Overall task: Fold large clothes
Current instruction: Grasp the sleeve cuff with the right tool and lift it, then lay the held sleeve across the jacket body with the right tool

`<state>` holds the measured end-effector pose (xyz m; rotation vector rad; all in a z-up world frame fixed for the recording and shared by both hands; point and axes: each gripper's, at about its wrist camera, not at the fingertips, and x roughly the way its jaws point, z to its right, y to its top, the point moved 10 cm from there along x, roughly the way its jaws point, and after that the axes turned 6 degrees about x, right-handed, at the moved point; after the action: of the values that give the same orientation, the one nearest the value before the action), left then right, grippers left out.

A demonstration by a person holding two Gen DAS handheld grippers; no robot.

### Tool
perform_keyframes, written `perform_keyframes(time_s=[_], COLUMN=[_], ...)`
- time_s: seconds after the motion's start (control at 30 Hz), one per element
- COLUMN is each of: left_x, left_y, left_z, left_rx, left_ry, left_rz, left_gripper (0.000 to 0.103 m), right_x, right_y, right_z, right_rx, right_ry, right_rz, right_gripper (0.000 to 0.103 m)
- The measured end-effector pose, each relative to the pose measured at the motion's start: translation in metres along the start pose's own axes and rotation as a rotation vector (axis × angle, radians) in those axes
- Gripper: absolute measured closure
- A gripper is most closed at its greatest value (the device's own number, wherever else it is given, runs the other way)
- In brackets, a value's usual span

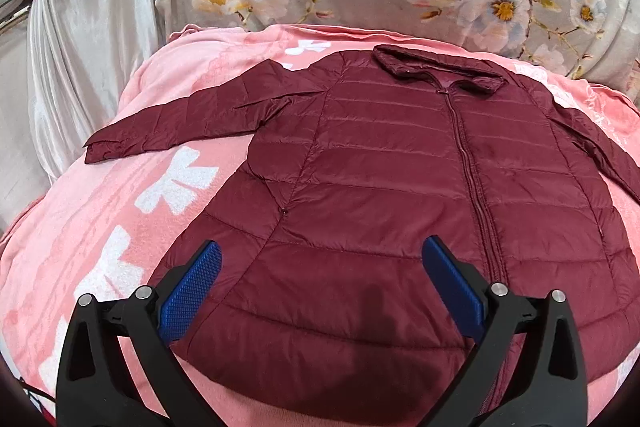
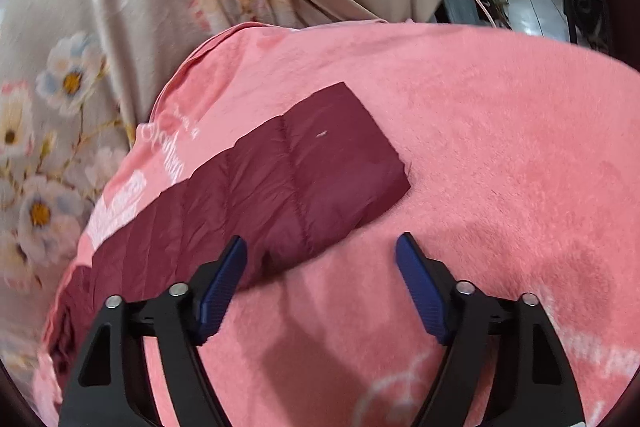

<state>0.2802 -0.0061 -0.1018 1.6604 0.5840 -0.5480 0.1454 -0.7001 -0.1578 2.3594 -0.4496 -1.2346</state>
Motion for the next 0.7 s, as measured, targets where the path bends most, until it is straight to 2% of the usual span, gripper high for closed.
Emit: perform_keyframes(time_s=[0.03, 0.1, 0.13, 0.2, 0.23, 0.3, 0.37, 0.47, 0.53, 0.6, 0.7], left_x=[0.002, 0.005, 0.006, 0.008, 0.009, 0.012, 0.014, 0.018, 0.022, 0.026, 0.030], left_y=[0.000, 0.002, 0.002, 0.004, 0.005, 0.007, 0.009, 0.012, 0.013, 0.016, 0.021], left_z=[0.000, -0.002, -0.003, -0.005, -0.006, -0.010, -0.015, -0.022, -0.027, -0.034, -0.046], left_rx=[0.000, -0.003, -0.004, -0.009, -0.011, -0.017, -0.028, -0.046, -0.063, -0.090, -0.130], left_ry=[0.000, 0.002, 0.003, 0.004, 0.002, -0.001, 0.003, 0.010, 0.007, -0.004, -0.014], left_rz=[-0.001, 0.001, 0.003, 0.006, 0.006, 0.008, 0.012, 0.011, 0.005, 0.000, 0.000], left_gripper=[0.005, 0.005, 0.005, 0.005, 0.005, 0.005, 0.005, 0.005, 0.005, 0.005, 0.005], right_x=[0.003, 0.010, 0.015, 0.020, 0.020, 0.017, 0.001, -0.031, -0.058, -0.087, -0.117], right_y=[0.002, 0.002, 0.002, 0.002, 0.002, 0.000, -0.005, -0.030, -0.060, -0.105, -0.170], right_z=[-0.003, -0.010, -0.014, -0.027, -0.035, -0.056, -0.094, -0.159, -0.209, -0.261, -0.313], right_rx=[0.000, -0.002, -0.001, -0.010, -0.023, -0.056, -0.117, -0.204, -0.294, -0.414, -0.552], right_ry=[0.008, 0.029, 0.033, 0.049, 0.056, 0.090, 0.162, 0.313, 0.430, 0.541, 0.656], right_rz=[0.002, -0.014, -0.020, -0.018, -0.012, 0.007, 0.031, 0.025, 0.003, -0.030, -0.093], right_gripper=[0.041, 0.066, 0.070, 0.090, 0.093, 0.096, 0.097, 0.097, 0.097, 0.097, 0.097])
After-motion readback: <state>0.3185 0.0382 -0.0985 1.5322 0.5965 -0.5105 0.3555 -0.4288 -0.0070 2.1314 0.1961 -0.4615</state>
